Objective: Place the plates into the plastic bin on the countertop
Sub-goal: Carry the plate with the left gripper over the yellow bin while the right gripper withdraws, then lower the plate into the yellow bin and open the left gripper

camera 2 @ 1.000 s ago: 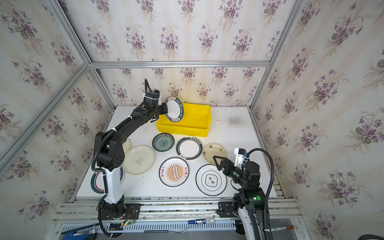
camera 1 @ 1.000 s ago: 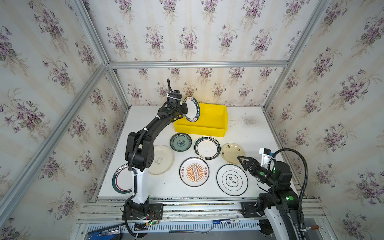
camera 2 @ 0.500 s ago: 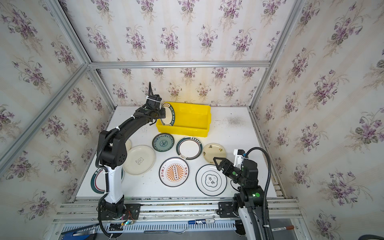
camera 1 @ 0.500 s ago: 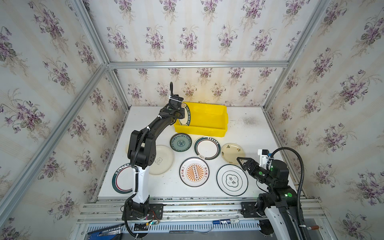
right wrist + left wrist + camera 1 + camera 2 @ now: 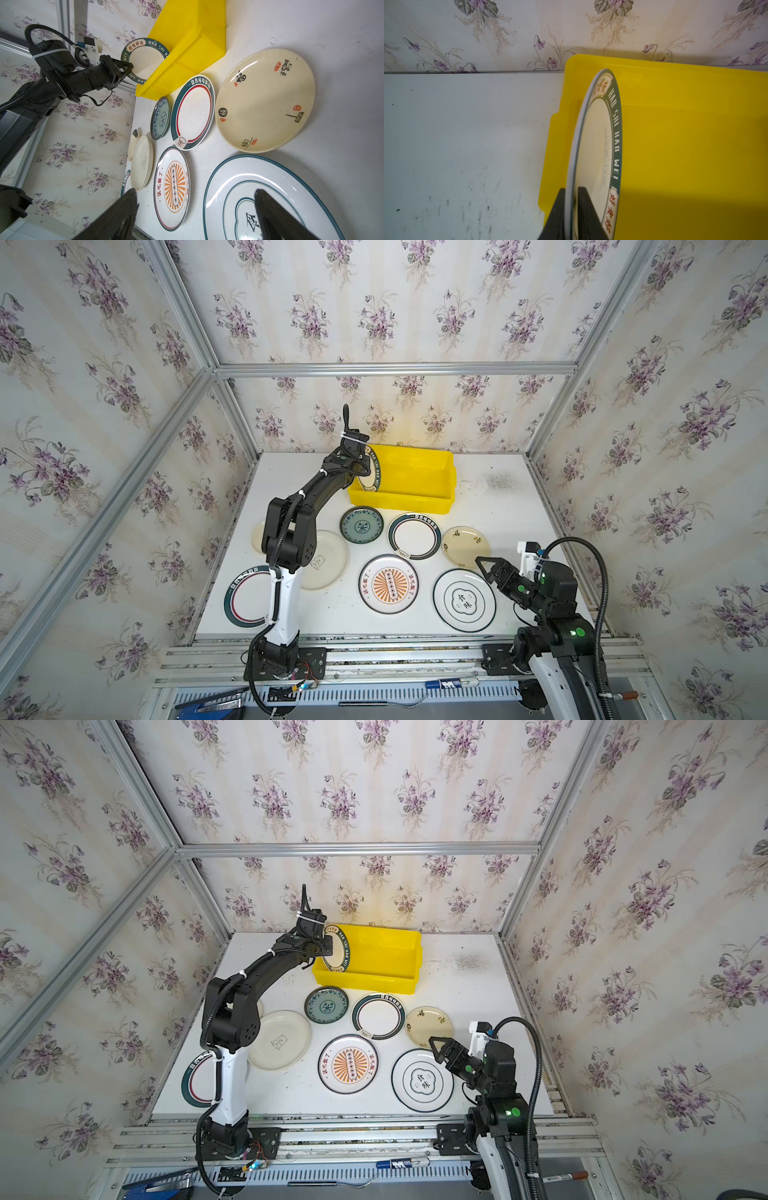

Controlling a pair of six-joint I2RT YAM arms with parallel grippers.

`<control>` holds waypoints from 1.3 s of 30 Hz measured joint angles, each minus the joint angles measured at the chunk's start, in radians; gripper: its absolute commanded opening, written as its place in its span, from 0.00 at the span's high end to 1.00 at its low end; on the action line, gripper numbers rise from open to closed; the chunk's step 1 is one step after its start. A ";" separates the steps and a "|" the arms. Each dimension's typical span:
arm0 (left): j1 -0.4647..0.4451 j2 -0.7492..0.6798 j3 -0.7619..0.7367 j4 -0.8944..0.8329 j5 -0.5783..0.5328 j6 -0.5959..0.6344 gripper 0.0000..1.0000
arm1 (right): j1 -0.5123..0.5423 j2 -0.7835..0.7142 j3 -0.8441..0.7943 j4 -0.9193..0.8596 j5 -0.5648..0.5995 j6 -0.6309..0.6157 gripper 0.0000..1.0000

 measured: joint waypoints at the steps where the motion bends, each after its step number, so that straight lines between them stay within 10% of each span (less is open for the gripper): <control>1: 0.000 0.003 0.000 -0.008 0.000 0.000 0.79 | 0.000 -0.001 0.000 0.000 0.000 0.000 0.10; 16: -0.001 0.006 -0.004 -0.020 0.059 -0.014 0.74 | 0.000 0.007 0.000 0.000 0.006 -0.001 0.10; 25: -0.010 -0.165 -0.089 -0.027 0.104 -0.039 0.37 | -0.001 0.075 0.040 -0.060 0.047 -0.014 0.11; 39: -0.063 -0.686 -0.603 0.138 0.184 -0.092 0.12 | 0.000 0.361 0.188 -0.244 0.202 -0.180 0.11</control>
